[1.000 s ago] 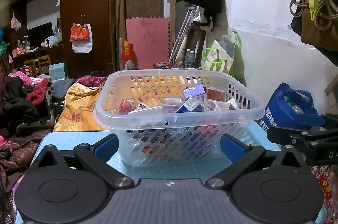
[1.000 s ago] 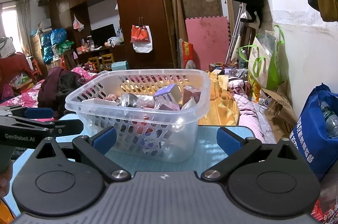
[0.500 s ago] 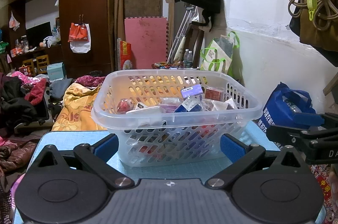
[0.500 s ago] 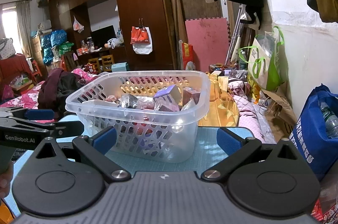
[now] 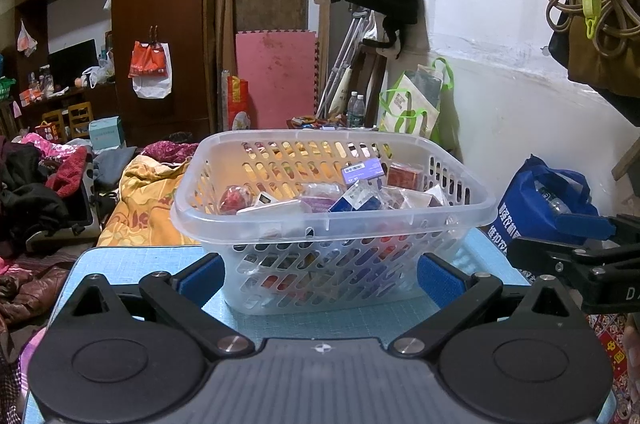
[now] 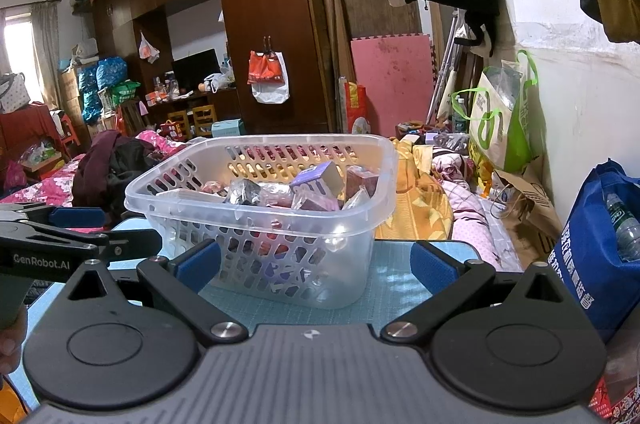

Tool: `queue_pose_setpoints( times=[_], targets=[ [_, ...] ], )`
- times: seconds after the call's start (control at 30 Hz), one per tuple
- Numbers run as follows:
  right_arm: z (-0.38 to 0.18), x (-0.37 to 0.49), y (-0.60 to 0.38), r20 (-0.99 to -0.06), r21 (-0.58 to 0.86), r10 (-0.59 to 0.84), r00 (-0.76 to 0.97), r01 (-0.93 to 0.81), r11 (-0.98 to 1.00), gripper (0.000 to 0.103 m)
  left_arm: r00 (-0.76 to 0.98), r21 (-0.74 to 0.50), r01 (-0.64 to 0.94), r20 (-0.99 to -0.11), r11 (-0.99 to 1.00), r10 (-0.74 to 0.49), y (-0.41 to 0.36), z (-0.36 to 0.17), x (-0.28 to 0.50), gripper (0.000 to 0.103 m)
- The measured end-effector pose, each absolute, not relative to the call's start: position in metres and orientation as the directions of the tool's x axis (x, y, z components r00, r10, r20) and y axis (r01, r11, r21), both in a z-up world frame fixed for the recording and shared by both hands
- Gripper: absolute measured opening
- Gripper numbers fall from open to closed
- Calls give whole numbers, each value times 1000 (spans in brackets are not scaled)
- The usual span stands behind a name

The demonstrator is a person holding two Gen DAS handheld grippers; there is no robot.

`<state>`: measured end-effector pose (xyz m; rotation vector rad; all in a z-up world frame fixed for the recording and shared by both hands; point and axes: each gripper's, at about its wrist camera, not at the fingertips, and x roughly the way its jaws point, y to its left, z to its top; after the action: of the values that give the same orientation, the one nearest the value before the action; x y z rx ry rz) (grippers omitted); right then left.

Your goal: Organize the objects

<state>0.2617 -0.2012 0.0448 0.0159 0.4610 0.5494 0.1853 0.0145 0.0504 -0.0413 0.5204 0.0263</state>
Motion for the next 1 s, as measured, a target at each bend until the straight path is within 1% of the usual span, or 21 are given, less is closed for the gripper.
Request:
queue_pose_setpoints(
  times=[1.0],
  targets=[
    [45, 261, -203, -418, 143, 510, 752, -500, 854, 103, 868, -32, -31, -497, 999, 11, 12, 51, 188, 103]
  ],
)
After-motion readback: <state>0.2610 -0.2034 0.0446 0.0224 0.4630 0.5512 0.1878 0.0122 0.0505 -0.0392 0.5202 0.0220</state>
